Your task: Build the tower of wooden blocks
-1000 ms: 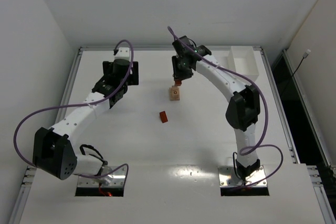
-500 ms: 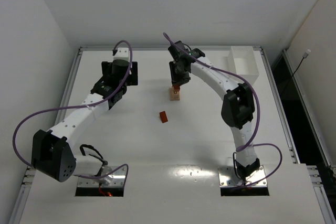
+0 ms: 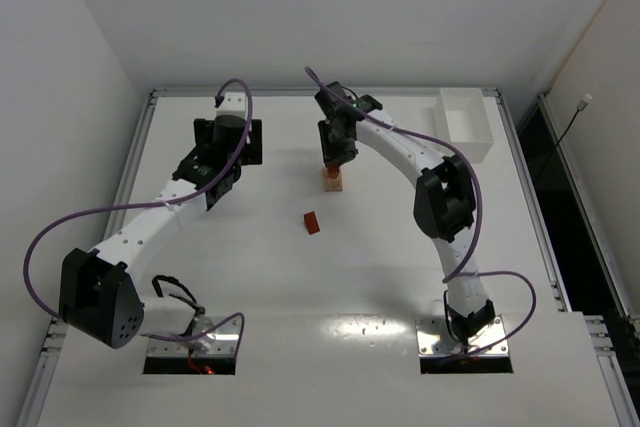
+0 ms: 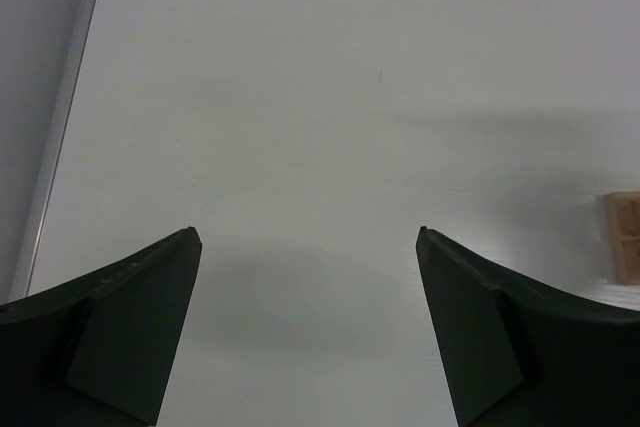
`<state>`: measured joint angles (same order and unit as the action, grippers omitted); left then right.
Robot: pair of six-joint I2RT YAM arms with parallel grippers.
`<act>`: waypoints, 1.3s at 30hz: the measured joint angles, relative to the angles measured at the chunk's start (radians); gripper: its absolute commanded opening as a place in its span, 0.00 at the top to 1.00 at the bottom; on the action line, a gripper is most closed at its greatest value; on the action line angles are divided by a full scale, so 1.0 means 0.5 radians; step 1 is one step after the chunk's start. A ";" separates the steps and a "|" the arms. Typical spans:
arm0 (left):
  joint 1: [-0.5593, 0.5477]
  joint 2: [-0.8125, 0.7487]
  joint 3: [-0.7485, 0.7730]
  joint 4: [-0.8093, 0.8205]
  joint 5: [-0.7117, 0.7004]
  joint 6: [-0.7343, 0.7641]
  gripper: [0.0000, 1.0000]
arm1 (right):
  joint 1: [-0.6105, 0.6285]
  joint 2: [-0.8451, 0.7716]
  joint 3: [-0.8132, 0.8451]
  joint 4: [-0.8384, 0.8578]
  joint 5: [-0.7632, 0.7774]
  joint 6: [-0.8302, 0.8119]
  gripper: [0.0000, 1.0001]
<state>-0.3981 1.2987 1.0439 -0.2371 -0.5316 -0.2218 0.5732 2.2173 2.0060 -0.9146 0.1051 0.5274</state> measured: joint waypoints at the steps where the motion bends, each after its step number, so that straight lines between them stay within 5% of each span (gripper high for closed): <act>1: 0.000 0.000 0.000 0.001 0.000 0.000 0.13 | 0.000 0.010 0.014 0.003 0.001 0.000 1.00; 39: -0.001 0.002 0.000 0.029 0.008 0.023 0.13 | -0.031 0.141 0.040 0.043 0.051 -0.021 1.00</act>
<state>-0.3985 1.2999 1.0439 -0.2226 -0.5278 -0.2104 0.5579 2.2879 2.0262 -0.8928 0.1307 0.5167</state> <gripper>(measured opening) 0.870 0.275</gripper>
